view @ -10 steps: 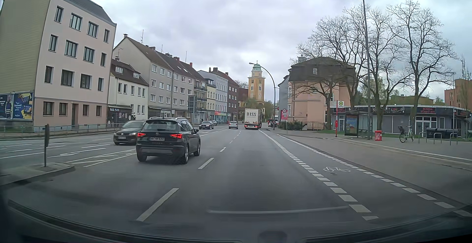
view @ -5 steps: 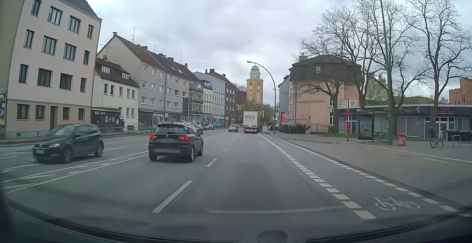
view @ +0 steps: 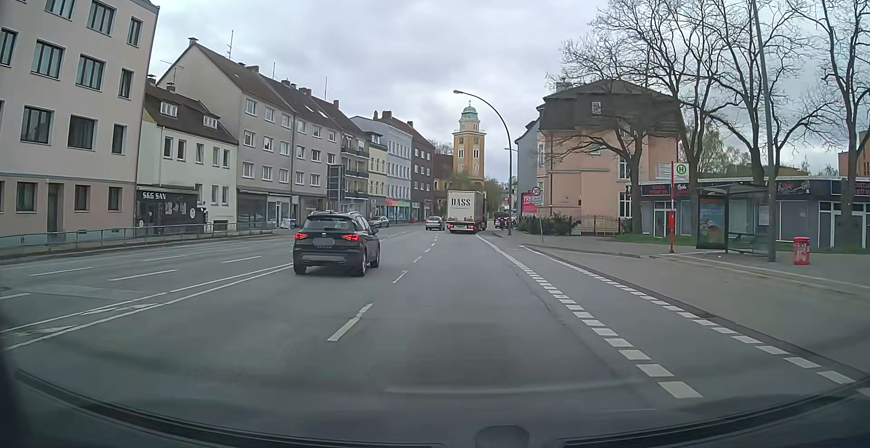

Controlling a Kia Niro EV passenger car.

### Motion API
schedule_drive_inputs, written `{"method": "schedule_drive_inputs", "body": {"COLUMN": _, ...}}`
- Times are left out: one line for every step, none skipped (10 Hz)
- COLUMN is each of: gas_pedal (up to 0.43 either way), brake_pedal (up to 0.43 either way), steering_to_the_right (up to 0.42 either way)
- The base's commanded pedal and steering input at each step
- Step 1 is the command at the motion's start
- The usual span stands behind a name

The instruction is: Follow the waypoints while adhering to traffic rules and regulations

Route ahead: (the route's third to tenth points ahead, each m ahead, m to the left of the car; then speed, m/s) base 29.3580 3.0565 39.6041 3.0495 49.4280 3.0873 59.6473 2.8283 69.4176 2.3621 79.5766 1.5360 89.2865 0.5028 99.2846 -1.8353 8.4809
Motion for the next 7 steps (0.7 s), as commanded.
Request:
{"method": "schedule_drive_inputs", "body": {"gas_pedal": 0.087, "brake_pedal": 0.000, "steering_to_the_right": 0.001}}
{"method": "schedule_drive_inputs", "body": {"gas_pedal": 0.087, "brake_pedal": 0.006, "steering_to_the_right": 0.000}}
{"method": "schedule_drive_inputs", "body": {"gas_pedal": 0.087, "brake_pedal": 0.000, "steering_to_the_right": 0.000}}
{"method": "schedule_drive_inputs", "body": {"gas_pedal": 0.087, "brake_pedal": 0.006, "steering_to_the_right": 0.000}}
{"method": "schedule_drive_inputs", "body": {"gas_pedal": 0.087, "brake_pedal": 0.000, "steering_to_the_right": 0.000}}
{"method": "schedule_drive_inputs", "body": {"gas_pedal": 0.087, "brake_pedal": 0.000, "steering_to_the_right": 0.000}}
{"method": "schedule_drive_inputs", "body": {"gas_pedal": 0.087, "brake_pedal": 0.006, "steering_to_the_right": 0.000}}
